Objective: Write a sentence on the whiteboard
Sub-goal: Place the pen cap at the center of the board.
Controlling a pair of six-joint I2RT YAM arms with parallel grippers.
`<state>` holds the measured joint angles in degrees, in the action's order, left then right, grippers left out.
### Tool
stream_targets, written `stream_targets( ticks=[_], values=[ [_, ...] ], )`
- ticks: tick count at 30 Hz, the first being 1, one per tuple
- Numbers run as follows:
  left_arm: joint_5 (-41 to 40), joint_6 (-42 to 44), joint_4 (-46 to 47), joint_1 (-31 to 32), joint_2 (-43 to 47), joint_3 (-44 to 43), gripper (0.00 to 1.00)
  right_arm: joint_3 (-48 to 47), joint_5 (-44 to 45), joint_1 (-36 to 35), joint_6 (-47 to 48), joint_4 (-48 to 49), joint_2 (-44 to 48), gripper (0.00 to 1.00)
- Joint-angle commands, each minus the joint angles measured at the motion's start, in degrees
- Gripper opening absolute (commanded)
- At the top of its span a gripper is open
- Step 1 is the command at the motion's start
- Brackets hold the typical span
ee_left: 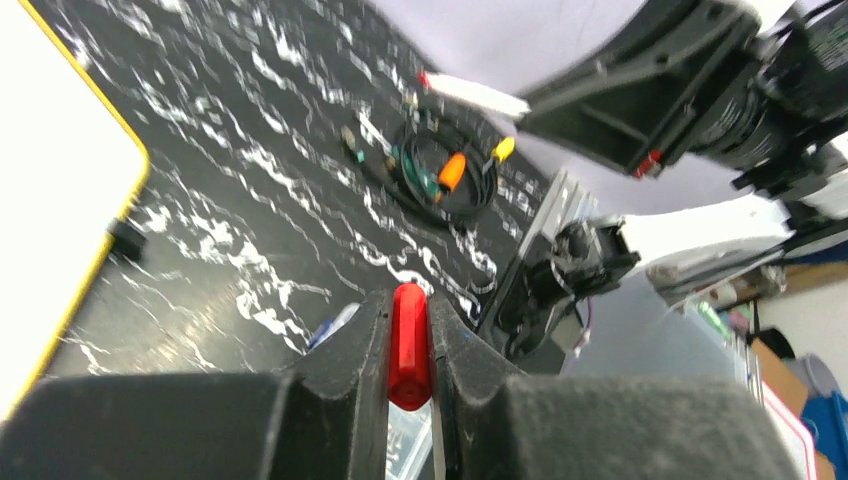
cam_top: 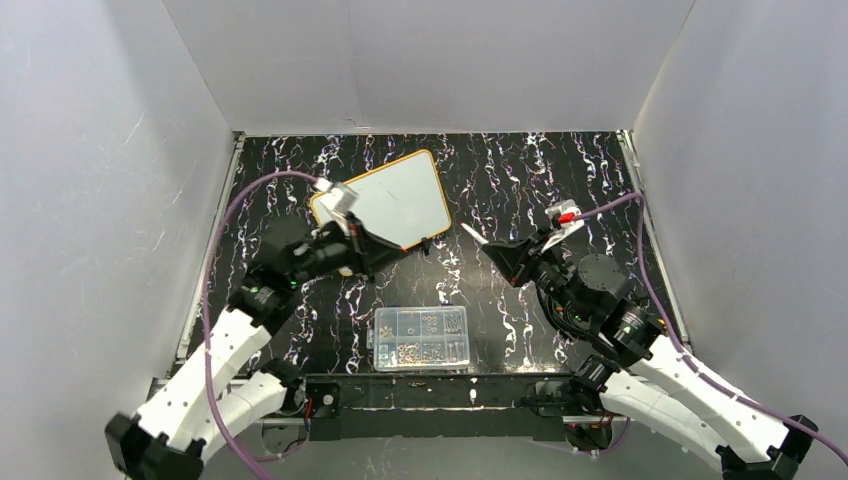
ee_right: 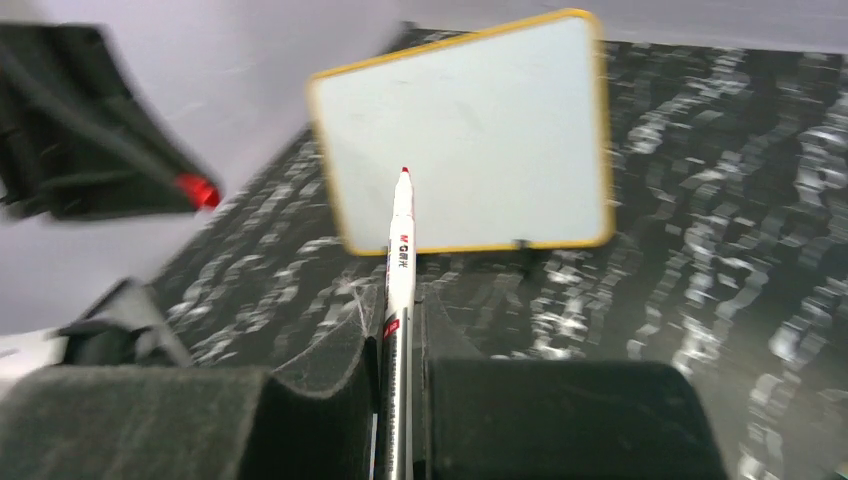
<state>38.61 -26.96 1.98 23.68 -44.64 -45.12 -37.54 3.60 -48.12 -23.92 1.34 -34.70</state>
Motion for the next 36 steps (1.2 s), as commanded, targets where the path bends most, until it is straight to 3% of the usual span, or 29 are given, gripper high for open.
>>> stream_targets(
  ticks=[1, 8, 15, 22, 28, 36],
  values=[
    [-21.93, 3.43, -2.73, 12.38, -6.69, 1.19, 0.00, 4.80, 21.27, -0.12, 7.53, 6.49, -0.56, 0.01],
    [-30.95, 3.40, 3.24, 21.29, -23.43, -1.07, 0.00, 7.05, 31.84, -0.13, 8.90, 10.96, -1.65, 0.01],
    [-30.22, 3.56, 10.19, 24.80, -39.94, -5.75, 0.00, 7.41, 32.95, -0.09, 7.35, 9.21, -1.59, 0.01],
    [-31.99, 6.45, 11.33, 25.94, -49.73, -9.64, 0.01, 7.93, 31.07, -0.13, 7.68, 8.36, -0.73, 0.01],
    [-32.51, 7.18, 11.73, 25.89, -50.74, -8.93, 0.33, 8.39, 26.93, -0.13, 7.48, 8.41, -0.24, 0.01],
    [-30.36, 5.93, 10.99, 23.19, -41.23, -5.53, 0.54, 7.49, 24.14, -0.13, 7.67, 7.16, -0.56, 0.01]
  ],
)
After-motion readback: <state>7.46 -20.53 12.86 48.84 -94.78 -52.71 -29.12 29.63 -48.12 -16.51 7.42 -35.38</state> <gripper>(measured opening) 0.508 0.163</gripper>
